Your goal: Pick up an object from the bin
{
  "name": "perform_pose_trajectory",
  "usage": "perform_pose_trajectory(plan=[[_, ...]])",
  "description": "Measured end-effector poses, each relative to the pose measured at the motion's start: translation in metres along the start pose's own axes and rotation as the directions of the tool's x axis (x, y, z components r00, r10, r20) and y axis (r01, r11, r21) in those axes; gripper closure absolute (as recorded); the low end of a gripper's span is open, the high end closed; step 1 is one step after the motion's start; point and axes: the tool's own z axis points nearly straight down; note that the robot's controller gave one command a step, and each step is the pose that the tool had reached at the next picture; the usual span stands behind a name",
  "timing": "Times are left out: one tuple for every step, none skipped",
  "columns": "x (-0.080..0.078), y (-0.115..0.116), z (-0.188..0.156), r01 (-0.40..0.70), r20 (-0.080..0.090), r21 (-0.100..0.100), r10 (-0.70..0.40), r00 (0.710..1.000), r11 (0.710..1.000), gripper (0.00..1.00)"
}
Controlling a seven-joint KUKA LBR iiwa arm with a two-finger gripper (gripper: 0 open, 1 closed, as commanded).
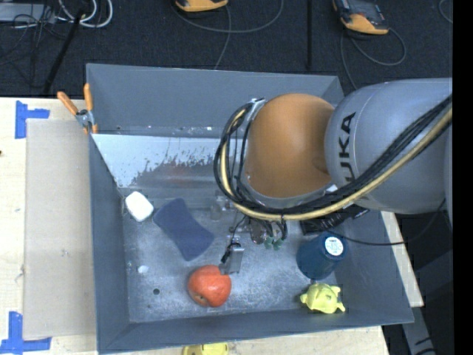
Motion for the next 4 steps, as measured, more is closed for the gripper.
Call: perform_pose_trajectory(plan=[[0.0, 0.0, 0.0, 0.0, 0.0, 0.0, 0.0, 1.0, 1.0, 0.0], [0.013, 0.008, 0.038, 0.071, 0.006, 0.0, -0.071, 0.997, 0.997, 0.0], [0.038, 0.003, 0.096, 0.149, 0.0, -0.001, -0.149, 0.989, 0.989, 0.0], [0.047, 0.004, 0.112, 0.12, 0.003, 0.0, -0.12, 0.993, 0.993, 1.0]])
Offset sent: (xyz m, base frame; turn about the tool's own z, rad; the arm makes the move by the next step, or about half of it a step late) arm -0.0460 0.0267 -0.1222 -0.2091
